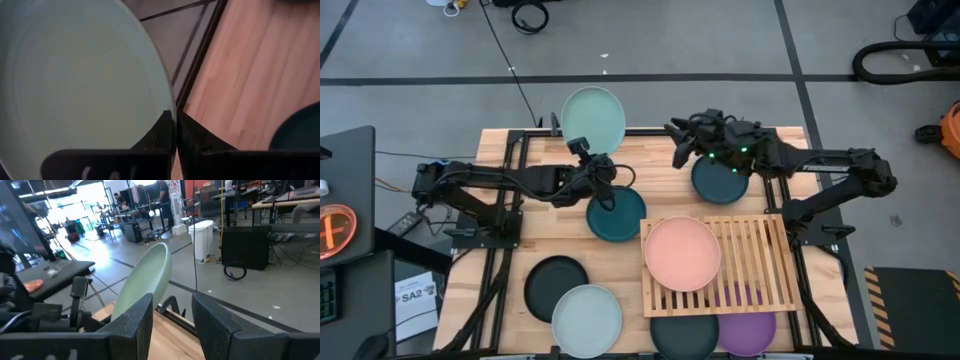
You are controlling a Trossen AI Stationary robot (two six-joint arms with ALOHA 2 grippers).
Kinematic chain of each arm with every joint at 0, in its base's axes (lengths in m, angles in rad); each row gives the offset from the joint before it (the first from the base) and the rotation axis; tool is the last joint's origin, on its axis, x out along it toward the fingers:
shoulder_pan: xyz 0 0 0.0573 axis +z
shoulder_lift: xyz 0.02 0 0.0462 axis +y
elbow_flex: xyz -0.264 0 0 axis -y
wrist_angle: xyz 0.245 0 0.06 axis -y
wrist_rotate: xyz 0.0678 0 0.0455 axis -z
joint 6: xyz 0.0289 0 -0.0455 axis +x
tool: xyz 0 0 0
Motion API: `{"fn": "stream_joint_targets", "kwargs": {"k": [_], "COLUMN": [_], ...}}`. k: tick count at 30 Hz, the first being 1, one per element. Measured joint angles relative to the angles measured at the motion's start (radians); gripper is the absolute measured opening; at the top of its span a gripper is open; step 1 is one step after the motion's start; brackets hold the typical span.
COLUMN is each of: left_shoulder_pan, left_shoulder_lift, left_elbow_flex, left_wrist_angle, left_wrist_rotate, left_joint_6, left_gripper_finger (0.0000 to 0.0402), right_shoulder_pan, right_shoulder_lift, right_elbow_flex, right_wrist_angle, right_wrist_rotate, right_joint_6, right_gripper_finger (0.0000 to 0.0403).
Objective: Place and stack plates onto a shelf
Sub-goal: Put the light green plate on the shelf
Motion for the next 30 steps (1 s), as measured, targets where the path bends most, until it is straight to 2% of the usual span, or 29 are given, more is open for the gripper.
{"fn": "stream_joint_targets", "kwargs": {"k": [7,16,23,30], "left_shoulder_pan": [-0.001,-0.031,-0.077,-0.113], "left_shoulder_lift": [0.05,0.066,0.065,0.065], "left_elbow_flex": [0.0,0.0,-0.001,-0.001], "left_wrist_angle": [0.035,0.066,0.124,0.158], "left_wrist_rotate": [-0.059,-0.084,-0.105,-0.134], "left_joint_6": [0.013,0.03,0.104,0.175], "left_gripper_finger": [0.0012,0.0012,0.0012,0.0012], "right_shoulder_pan": [-0.013,-0.015,-0.021,-0.022], "right_shoulder_lift": [0.112,0.235,0.289,0.297], "right_elbow_flex": [0.0,0.0,0.0,0.0], "right_wrist_angle": [0.072,0.271,0.369,0.367], "right_wrist_rotate": [-0.002,-0.003,-0.026,-0.018], "right_joint_6": [-0.031,-0.114,-0.122,-0.119], "right_gripper_finger": [0.0142,0.0142,0.0142,0.0142]}}
